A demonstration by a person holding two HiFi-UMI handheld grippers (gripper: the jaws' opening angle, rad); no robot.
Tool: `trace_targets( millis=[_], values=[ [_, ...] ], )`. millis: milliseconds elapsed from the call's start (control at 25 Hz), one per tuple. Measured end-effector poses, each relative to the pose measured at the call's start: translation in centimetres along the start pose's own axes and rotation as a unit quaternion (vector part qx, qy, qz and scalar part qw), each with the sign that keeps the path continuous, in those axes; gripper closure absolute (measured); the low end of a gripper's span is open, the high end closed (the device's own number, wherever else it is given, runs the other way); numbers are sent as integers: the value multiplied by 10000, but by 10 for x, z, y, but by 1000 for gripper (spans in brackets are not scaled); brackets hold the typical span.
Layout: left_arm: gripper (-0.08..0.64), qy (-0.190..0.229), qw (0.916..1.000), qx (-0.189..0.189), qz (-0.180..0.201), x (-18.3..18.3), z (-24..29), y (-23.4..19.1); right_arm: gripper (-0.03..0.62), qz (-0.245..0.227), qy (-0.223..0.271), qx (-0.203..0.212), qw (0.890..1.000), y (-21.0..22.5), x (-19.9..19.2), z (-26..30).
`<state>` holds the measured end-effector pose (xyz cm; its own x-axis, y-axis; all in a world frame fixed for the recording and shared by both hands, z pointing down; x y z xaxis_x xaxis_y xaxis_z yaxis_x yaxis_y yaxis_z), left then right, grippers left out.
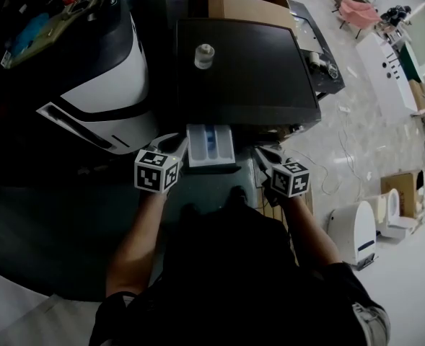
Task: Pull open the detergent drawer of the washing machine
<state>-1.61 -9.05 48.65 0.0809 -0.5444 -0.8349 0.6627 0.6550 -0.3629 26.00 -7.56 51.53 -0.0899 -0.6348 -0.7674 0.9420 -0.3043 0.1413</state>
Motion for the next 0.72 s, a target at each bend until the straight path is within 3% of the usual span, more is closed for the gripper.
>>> trace_targets(
  millis=[360,560,720],
  values=[
    [512,421,9970,617,201,64,44,21,589,-506,536,764,9943,45,81,18],
    [525,718,9925,948,276,97,70,44,591,-955,1004,1290,9819,64,127,11],
    [541,939,9874,1210,398,119,86,69,591,-1006,1393,1627,9716,86,157,-1]
  ],
)
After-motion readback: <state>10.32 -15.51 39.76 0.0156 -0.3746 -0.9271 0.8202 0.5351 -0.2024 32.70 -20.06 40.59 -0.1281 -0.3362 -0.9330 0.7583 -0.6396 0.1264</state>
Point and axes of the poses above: the fingertips, and each gripper's own axes: z forward along the fingers, y to its right, x out of its top, the point moved 5 cm from there along -z, backward along the fingers, and after that the axes turned 15 degrees about -x, right-handed, at the moved point
